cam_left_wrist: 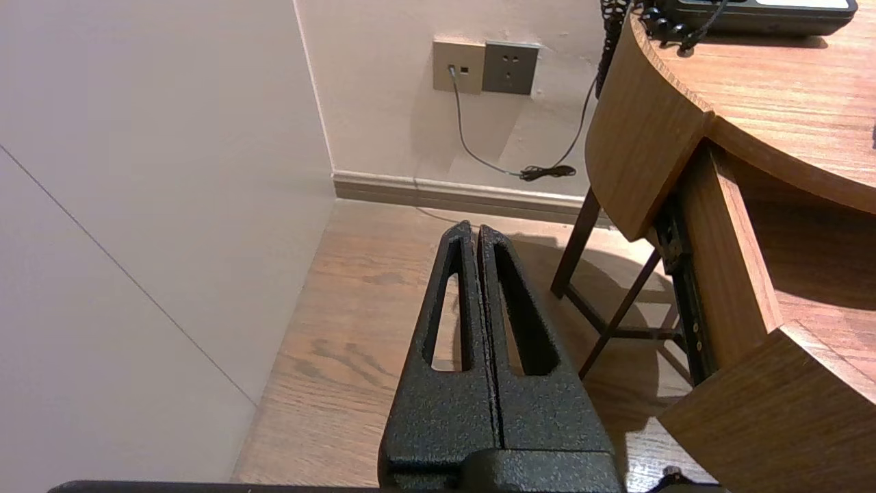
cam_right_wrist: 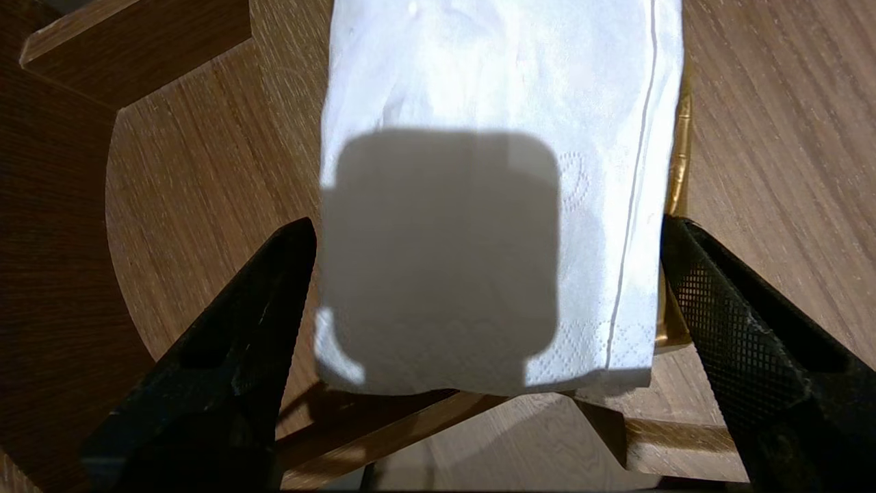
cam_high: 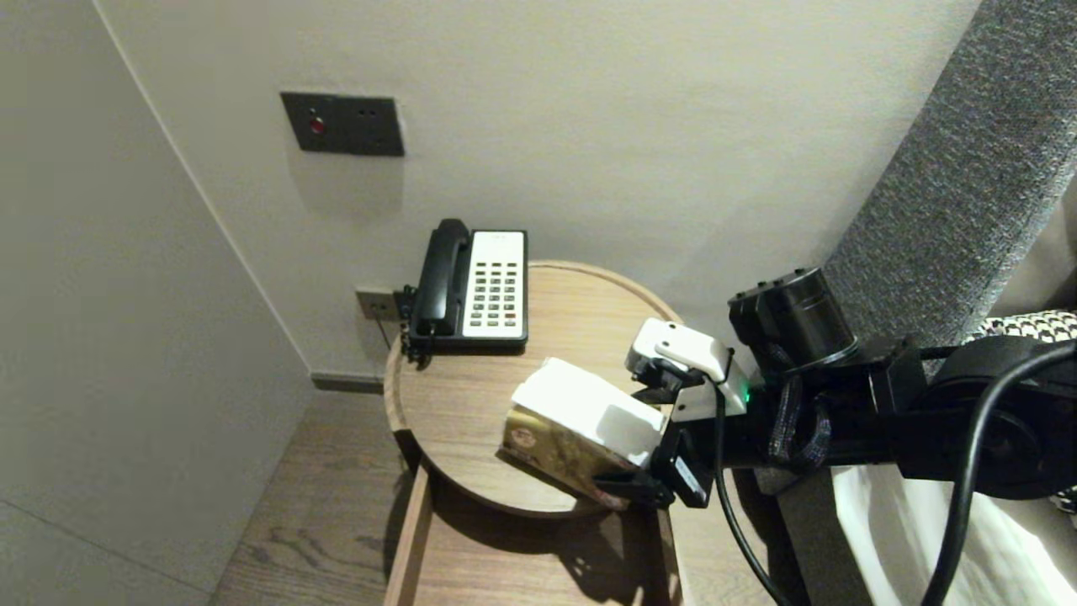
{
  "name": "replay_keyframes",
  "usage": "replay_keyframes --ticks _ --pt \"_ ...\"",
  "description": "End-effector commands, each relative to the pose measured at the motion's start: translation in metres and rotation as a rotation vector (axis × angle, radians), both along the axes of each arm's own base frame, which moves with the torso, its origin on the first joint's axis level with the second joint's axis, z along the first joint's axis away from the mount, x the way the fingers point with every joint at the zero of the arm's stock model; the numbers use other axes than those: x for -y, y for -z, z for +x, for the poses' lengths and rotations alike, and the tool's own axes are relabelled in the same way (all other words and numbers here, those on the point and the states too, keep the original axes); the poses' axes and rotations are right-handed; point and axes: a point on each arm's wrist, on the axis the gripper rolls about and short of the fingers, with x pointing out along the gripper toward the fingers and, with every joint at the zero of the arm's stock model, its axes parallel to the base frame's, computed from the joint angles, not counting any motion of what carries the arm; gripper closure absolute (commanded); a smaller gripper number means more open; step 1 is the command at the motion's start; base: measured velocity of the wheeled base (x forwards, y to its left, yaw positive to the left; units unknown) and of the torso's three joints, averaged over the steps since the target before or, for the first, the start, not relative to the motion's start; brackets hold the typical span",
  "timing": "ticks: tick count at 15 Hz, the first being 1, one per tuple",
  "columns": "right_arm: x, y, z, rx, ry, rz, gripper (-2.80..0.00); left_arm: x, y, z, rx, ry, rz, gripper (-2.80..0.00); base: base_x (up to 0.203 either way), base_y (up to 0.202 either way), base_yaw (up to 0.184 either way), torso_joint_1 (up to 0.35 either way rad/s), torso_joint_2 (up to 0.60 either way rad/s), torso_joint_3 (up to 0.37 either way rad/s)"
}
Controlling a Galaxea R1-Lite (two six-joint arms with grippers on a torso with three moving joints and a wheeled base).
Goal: Put the tissue on the table in the drawer one by one
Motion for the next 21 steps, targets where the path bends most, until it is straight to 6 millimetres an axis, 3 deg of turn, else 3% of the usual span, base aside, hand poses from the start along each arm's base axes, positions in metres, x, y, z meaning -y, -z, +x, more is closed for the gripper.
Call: replay_keyframes --ticks 1,12,21 --pt "-0.001 0.002 0.001 -0.004 -0.003 -0.004 -2.8 0.0 0.0 0.0 0.003 -0.001 0.0 0.0 0.0 0.0 0.0 0.0 0.0 0.0" --pt "0.006 -0.019 -0.007 0.054 0.003 0.037 -2.8 0.0 0.0 0.0 0.006 -0.001 0.0 0.0 0.0 0.0 0.0 0.0 0.0 0.0" --pt "-0.002 -0.006 0.006 0.032 -0.003 0.016 -2.8 0.0 0.0 0.0 0.006 -0.001 0.0 0.0 0.0 0.0 0.0 0.0 0.0 0.0"
